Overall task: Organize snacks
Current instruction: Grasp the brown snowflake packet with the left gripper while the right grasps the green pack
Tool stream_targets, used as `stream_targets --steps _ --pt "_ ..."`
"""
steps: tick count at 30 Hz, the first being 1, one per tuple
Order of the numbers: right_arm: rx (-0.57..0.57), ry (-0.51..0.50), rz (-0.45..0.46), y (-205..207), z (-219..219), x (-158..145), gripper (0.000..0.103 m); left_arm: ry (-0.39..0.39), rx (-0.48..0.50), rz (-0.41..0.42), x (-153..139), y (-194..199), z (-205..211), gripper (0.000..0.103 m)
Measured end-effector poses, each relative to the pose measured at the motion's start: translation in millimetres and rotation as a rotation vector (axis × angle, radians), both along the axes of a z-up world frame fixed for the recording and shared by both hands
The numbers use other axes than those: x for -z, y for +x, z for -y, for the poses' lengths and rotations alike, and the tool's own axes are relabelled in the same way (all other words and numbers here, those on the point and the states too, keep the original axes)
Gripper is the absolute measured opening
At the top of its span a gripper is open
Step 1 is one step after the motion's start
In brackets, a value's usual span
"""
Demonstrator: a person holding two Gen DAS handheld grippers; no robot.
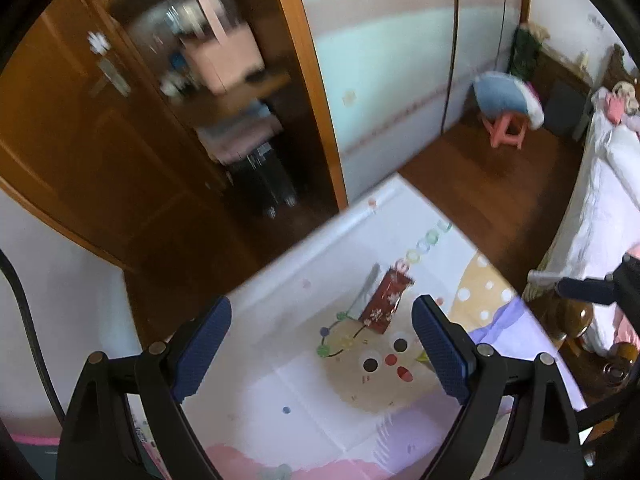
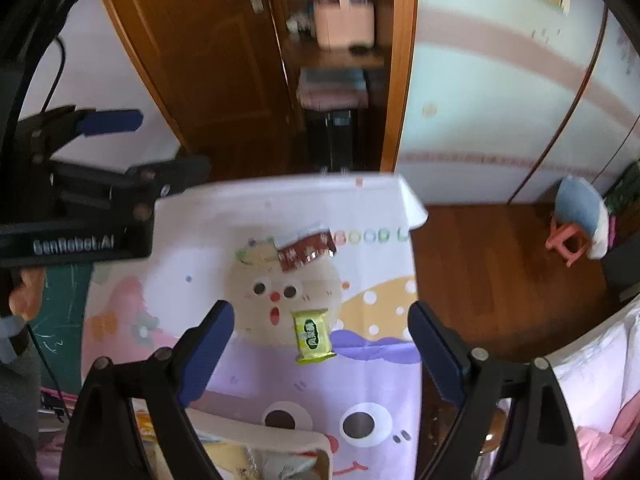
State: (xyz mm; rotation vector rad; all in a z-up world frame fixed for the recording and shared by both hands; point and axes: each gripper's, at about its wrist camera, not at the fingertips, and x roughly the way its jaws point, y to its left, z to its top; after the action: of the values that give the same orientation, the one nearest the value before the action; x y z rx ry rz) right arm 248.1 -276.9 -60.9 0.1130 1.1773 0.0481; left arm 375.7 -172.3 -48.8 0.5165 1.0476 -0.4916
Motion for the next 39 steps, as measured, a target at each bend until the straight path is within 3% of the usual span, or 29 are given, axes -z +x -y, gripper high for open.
stream_targets --steps 3,9,16,18,22,26,29,32,35,39 --pt "-0.009 0.004 -0.075 9 -3 43 0.078 0.038 0.015 -0.082 52 17 8 0.091" --pt "-0.032 0.039 -0.206 15 -12 110 0.073 0.048 0.053 -0.181 114 26 21 0.091" --pt "-0.037 0.048 -0.282 16 -26 147 0.072 0.026 0.057 -0.247 153 29 33 0.091" --pt "-0.036 0.034 -0.31 16 -27 155 0.06 0.012 0.05 -0.258 160 31 35 0.091" --pt "-0.037 0.026 -0.325 12 -27 160 0.051 -0.018 0.04 -0.285 172 36 39 0.091" --pt "-0.031 0.025 -0.327 9 -27 159 0.04 -0.028 0.039 -0.315 185 38 45 0.08" --pt "-0.031 0.026 -0.328 6 -29 159 0.039 -0.021 0.046 -0.337 192 38 49 0.067" --pt "-0.043 0.017 -0.326 4 -32 157 0.038 -0.018 0.061 -0.315 191 36 52 0.063" --pt "-0.053 0.004 -0.318 -1 -33 155 0.038 -0.02 0.068 -0.287 187 33 53 0.039" --pt "-0.06 -0.007 -0.289 -7 -40 145 0.037 -0.038 0.059 -0.28 184 32 48 0.034"
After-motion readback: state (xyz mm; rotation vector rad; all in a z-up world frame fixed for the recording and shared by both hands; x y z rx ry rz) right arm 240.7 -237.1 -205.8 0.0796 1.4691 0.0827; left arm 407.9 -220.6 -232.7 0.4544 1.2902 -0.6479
